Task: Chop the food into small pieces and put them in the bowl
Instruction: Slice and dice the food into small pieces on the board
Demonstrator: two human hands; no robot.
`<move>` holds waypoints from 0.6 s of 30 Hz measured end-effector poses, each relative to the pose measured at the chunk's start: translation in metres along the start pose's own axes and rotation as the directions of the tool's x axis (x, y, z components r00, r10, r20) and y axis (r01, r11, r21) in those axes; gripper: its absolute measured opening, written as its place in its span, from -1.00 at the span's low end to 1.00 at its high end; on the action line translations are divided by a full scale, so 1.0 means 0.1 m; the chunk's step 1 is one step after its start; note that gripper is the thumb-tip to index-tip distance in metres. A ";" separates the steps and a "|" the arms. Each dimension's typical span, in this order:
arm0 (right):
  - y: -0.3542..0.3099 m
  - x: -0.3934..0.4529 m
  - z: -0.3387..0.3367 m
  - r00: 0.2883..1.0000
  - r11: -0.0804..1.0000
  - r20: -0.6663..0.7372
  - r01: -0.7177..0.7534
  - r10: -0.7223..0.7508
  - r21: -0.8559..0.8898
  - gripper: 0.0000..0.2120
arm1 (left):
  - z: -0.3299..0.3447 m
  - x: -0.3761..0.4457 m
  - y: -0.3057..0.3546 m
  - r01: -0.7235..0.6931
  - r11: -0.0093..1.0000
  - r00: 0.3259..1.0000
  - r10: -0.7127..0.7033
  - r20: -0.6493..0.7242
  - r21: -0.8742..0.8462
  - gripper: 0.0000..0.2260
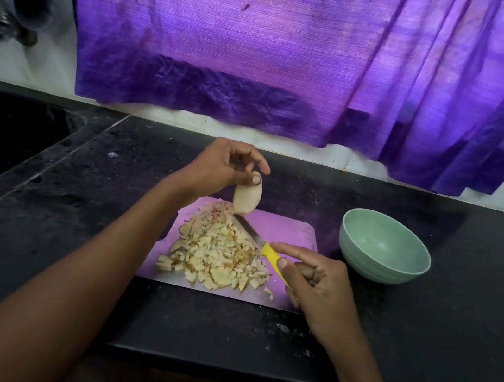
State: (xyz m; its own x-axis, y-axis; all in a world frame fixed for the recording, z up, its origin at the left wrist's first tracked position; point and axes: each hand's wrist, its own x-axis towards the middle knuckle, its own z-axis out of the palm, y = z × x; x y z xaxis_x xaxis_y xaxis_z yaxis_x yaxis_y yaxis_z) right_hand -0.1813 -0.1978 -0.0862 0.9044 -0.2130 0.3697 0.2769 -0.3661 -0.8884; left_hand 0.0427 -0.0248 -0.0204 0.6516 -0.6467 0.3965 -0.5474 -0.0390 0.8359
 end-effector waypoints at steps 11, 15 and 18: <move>-0.15 -0.07 -0.02 0.908 0.987 -0.388 0.159 -0.158 -0.031 -0.75 | 0.31 0.06 -0.11 -0.106 0.992 0.981 0.094 -0.169 -0.061 -0.83; -0.15 -0.07 -0.02 0.822 0.971 -0.523 0.148 -0.226 -0.186 -0.71 | 0.58 0.04 -0.14 -0.099 0.994 0.987 0.104 -0.122 0.046 -0.78; -0.15 -0.05 -0.01 0.795 0.961 -0.552 0.141 -0.253 -0.237 -0.71 | 0.71 0.01 -0.10 -0.114 0.977 0.989 0.129 -0.075 0.179 -0.78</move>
State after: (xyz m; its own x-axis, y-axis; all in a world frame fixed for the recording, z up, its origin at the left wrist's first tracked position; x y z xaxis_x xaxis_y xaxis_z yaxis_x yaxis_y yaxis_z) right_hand -0.1901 -0.1923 -0.0749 0.4695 -0.5768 0.6684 0.3164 -0.5969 -0.7373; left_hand 0.0113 -0.0793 -0.0553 0.6132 -0.5874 0.5281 -0.7030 -0.1010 0.7039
